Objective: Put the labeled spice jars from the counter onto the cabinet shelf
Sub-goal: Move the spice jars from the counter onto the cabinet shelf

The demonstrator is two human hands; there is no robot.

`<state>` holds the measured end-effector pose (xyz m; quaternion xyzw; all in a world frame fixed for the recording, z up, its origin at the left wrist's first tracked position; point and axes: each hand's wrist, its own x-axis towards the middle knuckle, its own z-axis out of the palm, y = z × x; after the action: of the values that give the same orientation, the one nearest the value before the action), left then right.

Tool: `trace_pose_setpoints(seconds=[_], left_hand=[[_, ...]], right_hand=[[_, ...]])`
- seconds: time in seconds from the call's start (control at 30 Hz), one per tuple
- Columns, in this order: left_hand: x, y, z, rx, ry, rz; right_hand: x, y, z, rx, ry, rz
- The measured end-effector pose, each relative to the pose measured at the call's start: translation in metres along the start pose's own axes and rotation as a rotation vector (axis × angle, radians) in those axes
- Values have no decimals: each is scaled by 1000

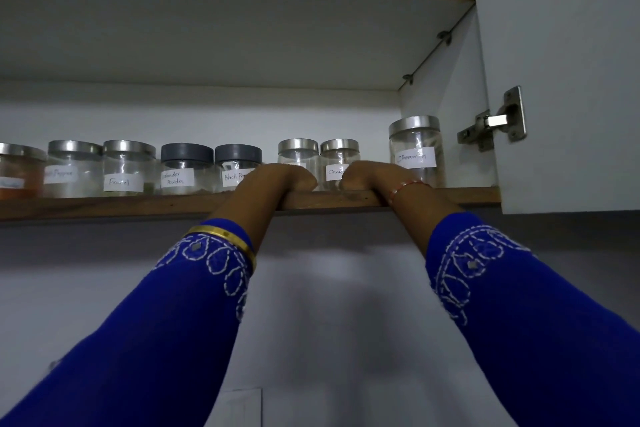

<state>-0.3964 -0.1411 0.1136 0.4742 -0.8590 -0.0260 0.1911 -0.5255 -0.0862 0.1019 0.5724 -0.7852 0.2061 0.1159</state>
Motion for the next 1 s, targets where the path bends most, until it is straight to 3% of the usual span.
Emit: trace_pose_setpoints(seconds=[0.23, 0.5, 0.7, 0.87, 1.0], left_hand=[[-21, 3, -1, -80, 383, 220], [-55, 13, 12, -107, 386, 313], [-66, 27, 28, -56, 502, 394], [-62, 59, 30, -150, 388, 416], [-52, 89, 29, -138, 224, 370]], right_hand=[[-33, 5, -7, 183, 319, -89], [-94, 28, 12, 47, 577, -204], [-98, 42, 10, 102, 595, -241], [-97, 75, 8, -20, 641, -73], [-94, 91, -1, -46, 498, -2]])
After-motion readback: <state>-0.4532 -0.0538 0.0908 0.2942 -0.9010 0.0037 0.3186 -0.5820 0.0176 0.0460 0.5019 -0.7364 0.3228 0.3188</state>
